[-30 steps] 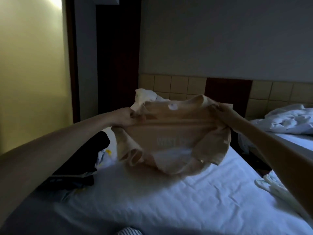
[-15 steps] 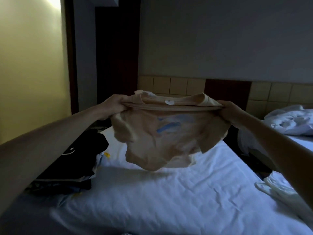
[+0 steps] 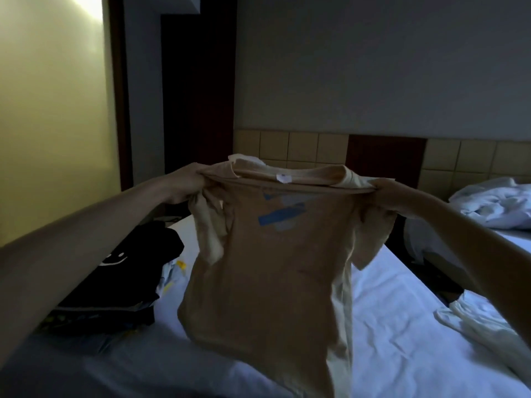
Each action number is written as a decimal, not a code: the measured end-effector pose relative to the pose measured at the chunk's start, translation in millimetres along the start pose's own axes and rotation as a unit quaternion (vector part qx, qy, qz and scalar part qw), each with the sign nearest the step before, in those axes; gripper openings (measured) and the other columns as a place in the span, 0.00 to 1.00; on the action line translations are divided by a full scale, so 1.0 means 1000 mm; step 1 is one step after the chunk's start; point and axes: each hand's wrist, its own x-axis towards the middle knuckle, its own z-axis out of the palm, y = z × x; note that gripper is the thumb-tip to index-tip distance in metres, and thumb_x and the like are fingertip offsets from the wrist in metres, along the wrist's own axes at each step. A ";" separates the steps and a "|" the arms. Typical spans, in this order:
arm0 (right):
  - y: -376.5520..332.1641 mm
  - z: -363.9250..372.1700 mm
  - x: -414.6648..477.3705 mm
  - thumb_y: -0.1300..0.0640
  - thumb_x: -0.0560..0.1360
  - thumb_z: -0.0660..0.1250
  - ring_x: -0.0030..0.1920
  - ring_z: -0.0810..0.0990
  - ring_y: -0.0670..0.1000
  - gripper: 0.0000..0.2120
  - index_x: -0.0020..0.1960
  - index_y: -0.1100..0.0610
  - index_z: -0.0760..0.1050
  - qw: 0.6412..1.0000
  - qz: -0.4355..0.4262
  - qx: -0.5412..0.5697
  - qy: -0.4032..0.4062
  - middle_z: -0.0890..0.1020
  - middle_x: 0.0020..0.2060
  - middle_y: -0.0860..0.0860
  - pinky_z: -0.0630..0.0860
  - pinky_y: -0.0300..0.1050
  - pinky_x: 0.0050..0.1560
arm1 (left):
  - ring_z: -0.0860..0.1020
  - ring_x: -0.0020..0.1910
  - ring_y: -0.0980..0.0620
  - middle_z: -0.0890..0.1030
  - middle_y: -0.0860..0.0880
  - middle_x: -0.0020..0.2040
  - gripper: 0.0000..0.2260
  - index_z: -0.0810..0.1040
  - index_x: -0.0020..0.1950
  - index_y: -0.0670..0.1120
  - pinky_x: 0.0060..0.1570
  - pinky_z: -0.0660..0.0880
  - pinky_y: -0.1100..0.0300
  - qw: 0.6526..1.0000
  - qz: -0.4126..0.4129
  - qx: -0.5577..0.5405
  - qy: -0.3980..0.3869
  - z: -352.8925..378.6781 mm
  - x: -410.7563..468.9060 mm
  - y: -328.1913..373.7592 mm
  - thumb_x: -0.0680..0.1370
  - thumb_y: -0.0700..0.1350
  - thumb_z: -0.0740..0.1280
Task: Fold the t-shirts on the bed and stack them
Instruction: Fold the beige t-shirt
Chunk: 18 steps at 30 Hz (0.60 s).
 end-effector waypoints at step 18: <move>0.022 0.022 -0.014 0.64 0.76 0.66 0.38 0.83 0.46 0.05 0.43 0.57 0.78 0.989 0.014 -0.015 -0.149 0.82 0.40 0.54 0.80 0.40 0.41 | 0.78 0.38 0.54 0.80 0.54 0.37 0.11 0.78 0.39 0.50 0.40 0.74 0.63 0.919 -0.035 0.352 -0.175 0.008 -0.008 -0.040 0.66 0.57 0.71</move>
